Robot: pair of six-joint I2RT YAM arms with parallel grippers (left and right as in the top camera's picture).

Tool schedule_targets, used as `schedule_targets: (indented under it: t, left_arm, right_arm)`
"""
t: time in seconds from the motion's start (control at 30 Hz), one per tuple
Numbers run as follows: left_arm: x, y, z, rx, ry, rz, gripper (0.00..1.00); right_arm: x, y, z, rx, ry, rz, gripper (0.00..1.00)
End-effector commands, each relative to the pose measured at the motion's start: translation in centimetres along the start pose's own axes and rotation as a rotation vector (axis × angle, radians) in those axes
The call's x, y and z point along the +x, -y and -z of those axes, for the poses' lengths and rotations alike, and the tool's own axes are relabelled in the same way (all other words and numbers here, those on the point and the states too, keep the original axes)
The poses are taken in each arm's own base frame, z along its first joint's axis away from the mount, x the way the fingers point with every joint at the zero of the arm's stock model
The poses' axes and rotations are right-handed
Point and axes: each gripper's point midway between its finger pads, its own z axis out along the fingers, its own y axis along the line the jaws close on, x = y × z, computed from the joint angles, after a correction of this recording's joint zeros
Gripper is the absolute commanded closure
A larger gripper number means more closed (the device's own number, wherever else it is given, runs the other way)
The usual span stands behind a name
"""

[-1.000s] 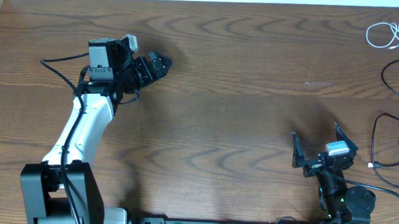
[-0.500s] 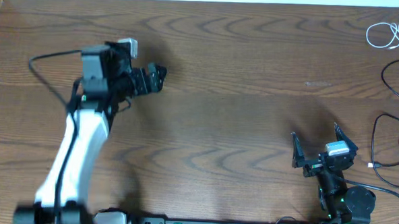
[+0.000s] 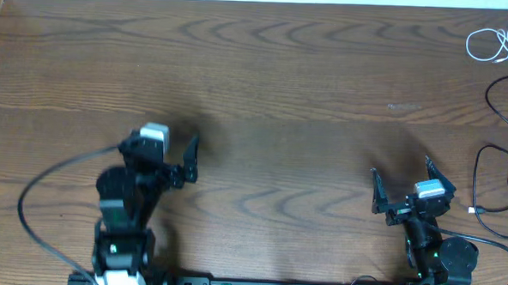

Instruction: Untangle cables

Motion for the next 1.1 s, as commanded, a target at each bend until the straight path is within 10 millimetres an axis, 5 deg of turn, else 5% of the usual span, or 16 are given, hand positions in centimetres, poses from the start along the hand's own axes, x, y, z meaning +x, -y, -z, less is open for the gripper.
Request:
schedule_targets:
  t: [0.0, 0.57, 0.7, 1.07]
  left_arm:
    - [0.9, -0.4, 1.2, -0.042, 0.058, -0.031, 0.03]
    - [5.0, -0.4, 3.0, -0.076, 0.103, -0.039, 0.03]
    - [3.8, -0.3, 3.5, -0.076, 0.158, -0.051, 0.03]
    - [4.5, -0.3, 3.2, -0.076, 0.126, -0.044, 0.03]
  right_arm:
    - [0.0, -0.1, 0.0, -0.005, 0.001, -0.015, 0.01]
    - [0.0, -0.1, 0.0, -0.005, 0.001, -0.015, 0.01]
    - [0.0, -0.1, 0.0, -0.005, 0.001, -0.015, 0.01]
    - [0.0, -0.1, 0.0, -0.005, 0.001, -0.015, 0.01]
